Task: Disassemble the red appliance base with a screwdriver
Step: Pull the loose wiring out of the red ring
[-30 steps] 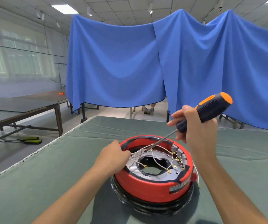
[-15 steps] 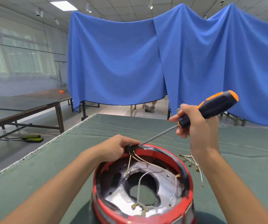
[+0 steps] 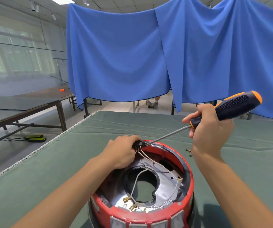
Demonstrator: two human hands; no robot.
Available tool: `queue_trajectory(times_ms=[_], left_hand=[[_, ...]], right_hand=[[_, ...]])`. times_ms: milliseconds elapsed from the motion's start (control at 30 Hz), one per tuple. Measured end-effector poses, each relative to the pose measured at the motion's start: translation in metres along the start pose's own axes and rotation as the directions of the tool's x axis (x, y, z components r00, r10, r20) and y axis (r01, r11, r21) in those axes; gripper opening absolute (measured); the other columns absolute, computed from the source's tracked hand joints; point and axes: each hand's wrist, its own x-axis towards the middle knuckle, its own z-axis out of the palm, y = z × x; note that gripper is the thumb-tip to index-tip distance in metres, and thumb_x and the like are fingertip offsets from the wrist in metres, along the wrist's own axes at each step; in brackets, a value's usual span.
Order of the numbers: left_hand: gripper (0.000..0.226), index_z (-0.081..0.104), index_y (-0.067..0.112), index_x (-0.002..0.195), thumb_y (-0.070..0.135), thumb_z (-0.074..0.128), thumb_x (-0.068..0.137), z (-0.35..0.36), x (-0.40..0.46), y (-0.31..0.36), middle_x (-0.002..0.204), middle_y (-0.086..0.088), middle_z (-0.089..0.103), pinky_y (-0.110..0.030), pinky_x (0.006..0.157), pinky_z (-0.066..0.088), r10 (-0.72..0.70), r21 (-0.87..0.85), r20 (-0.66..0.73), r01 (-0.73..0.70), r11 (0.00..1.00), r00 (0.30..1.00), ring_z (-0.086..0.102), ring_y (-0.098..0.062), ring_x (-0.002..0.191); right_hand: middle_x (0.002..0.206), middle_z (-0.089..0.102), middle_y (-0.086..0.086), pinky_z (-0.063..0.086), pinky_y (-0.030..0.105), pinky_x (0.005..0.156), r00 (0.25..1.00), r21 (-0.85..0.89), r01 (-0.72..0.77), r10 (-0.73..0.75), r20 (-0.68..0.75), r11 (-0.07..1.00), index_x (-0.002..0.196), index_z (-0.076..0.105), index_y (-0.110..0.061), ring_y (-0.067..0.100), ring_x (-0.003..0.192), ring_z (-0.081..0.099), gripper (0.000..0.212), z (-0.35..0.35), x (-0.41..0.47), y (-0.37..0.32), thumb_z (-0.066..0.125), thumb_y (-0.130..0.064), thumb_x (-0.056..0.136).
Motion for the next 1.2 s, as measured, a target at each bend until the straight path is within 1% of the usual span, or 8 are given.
queue_trajectory(times_ms=[133,267,367,533,633,700,967,1200], left_hand=[[0.066,0.045,0.029,0.138,0.0,0.04,0.079,-0.008,0.004,-0.001,0.138,0.001,0.05,-0.036,0.109,0.03,0.085,-0.106,0.04,-0.081,0.991,0.996,0.04,-0.02,0.13],[0.074,0.049,0.035,0.135,-0.004,0.033,0.074,-0.019,0.012,0.001,0.139,0.0,0.052,-0.032,0.105,0.039,0.048,-0.113,0.107,-0.036,0.993,0.993,0.046,-0.022,0.127],[0.068,0.049,0.04,0.133,0.001,0.037,0.078,-0.012,0.014,0.012,0.132,-0.002,0.057,-0.04,0.098,0.044,0.013,-0.015,0.039,-0.013,1.0,0.999,0.051,-0.027,0.12],[0.07,0.05,0.034,0.133,0.001,0.043,0.073,0.001,0.009,0.008,0.135,0.003,0.054,-0.038,0.104,0.036,0.03,-0.085,-0.035,-0.033,0.996,0.999,0.044,-0.023,0.128],[0.062,0.056,0.027,0.129,0.0,0.045,0.075,0.003,0.011,0.006,0.132,0.001,0.058,-0.032,0.102,0.039,-0.005,-0.141,-0.087,-0.008,0.99,0.996,0.048,-0.022,0.125],[0.054,0.059,0.029,0.125,0.004,0.047,0.079,0.003,0.012,0.005,0.129,0.004,0.06,-0.03,0.1,0.04,-0.029,-0.159,-0.109,0.011,0.987,0.994,0.05,-0.021,0.122],[0.043,0.06,0.036,0.122,0.016,0.047,0.087,0.003,0.016,-0.001,0.127,0.011,0.061,-0.033,0.098,0.042,-0.043,-0.178,-0.085,0.027,0.984,0.995,0.052,-0.017,0.119],[0.045,0.062,0.031,0.122,0.011,0.045,0.086,0.002,0.016,0.0,0.127,0.007,0.062,-0.035,0.101,0.042,-0.029,-0.201,-0.066,0.015,0.979,0.997,0.052,-0.019,0.12]], right_hand=[[0.038,0.053,0.004,0.025,0.018,0.035,1.0,0.024,-0.002,0.003,-0.027,1.0,0.036,0.055,-0.019,0.018,0.032,0.03,0.042,-0.001,-0.003,0.006,0.05,-0.009,0.076],[0.038,0.054,0.004,0.025,0.017,0.035,0.999,0.042,-0.013,0.015,-0.051,0.999,0.035,0.053,-0.018,0.017,0.031,0.028,0.043,-0.002,-0.002,0.011,0.05,-0.008,0.077],[0.038,0.053,0.004,0.024,0.017,0.034,0.996,0.059,-0.041,0.046,-0.079,0.997,0.035,0.053,-0.019,0.017,0.031,0.028,0.043,-0.004,-0.002,0.016,0.05,-0.008,0.077],[0.039,0.054,0.008,0.023,0.016,0.034,0.975,0.122,-0.117,0.137,-0.176,0.986,0.047,0.049,-0.013,0.018,0.032,0.027,0.024,-0.008,0.005,0.024,0.053,-0.015,0.071],[0.037,0.053,0.008,0.022,0.016,0.033,0.954,0.135,-0.146,0.176,-0.243,0.98,0.034,0.05,-0.016,0.018,0.03,0.027,0.043,-0.015,0.009,0.031,0.052,-0.01,0.077],[0.038,0.054,0.01,0.022,0.016,0.032,0.932,0.162,-0.179,0.22,-0.287,0.97,0.032,0.047,-0.016,0.019,0.028,0.027,0.046,-0.019,0.01,0.034,0.052,-0.01,0.077],[0.039,0.054,0.011,0.019,0.014,0.033,0.855,0.197,-0.264,0.324,-0.405,0.944,0.05,0.042,-0.008,0.018,0.026,0.024,0.029,-0.027,0.014,0.044,0.052,-0.013,0.077],[0.04,0.055,0.012,0.021,0.015,0.032,0.861,0.15,-0.281,0.318,-0.396,0.948,0.05,0.044,-0.005,0.019,0.026,0.026,0.028,-0.027,0.006,0.054,0.052,-0.013,0.076]])
